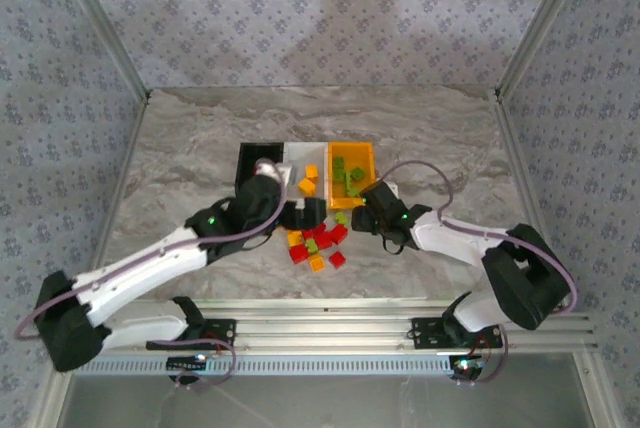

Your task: Sort the legos into containers by color

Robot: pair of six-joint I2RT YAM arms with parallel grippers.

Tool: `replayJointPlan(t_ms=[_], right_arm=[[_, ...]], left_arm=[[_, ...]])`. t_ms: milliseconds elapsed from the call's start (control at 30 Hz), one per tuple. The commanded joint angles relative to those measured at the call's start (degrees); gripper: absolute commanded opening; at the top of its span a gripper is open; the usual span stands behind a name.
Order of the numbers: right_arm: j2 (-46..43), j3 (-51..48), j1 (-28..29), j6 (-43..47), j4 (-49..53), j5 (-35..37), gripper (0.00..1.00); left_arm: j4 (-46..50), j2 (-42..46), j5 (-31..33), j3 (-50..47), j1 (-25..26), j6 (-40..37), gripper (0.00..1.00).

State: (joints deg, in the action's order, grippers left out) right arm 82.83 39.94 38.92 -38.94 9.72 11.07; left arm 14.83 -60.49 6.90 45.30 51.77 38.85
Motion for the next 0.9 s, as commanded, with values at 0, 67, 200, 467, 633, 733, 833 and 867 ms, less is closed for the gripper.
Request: replayJointPlan(t_ms=[0, 67, 200, 467, 633, 733, 833, 867], right_arm=[[3.45, 2.82, -0.67, 1.65, -2.32, 0.43, 0.67], [5.44, 3.92, -1.10, 2.07, -2.52, 0.38, 0.63], [8.98, 5.57, -1.86, 2.40, -2.53, 0.09, 0.50], [5.31, 4.25, -0.44, 2.39, -0.84, -0.24, 0.27], [-3.20, 5.61, 4.17, 3.88, 4.75, 1.37, 0.23], [-5.26, 9.59, 4.39, 4.83, 7.22, 2.00, 0.23], [-2.01, 15.37, 2.80, 5.53, 8.70, 3.04, 0.24], [0.08, 17.64, 2.02, 5.95, 8.87, 3.24, 0.25]], left_arm=[[3.42, 7.62, 5.84, -7.64, 0.08, 4.61, 1.00], [5.43, 12.00, 7.32, -11.53, 0.03, 6.53, 0.99], [8.09, 20.52, 9.29, -18.30, 0.14, 9.78, 1.00], [12.05, 30.43, 11.52, -23.01, 0.00, 12.04, 1.00], [12.08, 32.17, 12.22, -23.67, 0.00, 11.88, 1.00], [12.34, 32.10, 12.72, -23.78, 0.04, 11.77, 1.00], [12.60, 32.10, 12.97, -23.78, -0.02, 12.05, 1.00], [12.76, 32.17, 12.97, -23.78, 0.00, 12.17, 0.99]])
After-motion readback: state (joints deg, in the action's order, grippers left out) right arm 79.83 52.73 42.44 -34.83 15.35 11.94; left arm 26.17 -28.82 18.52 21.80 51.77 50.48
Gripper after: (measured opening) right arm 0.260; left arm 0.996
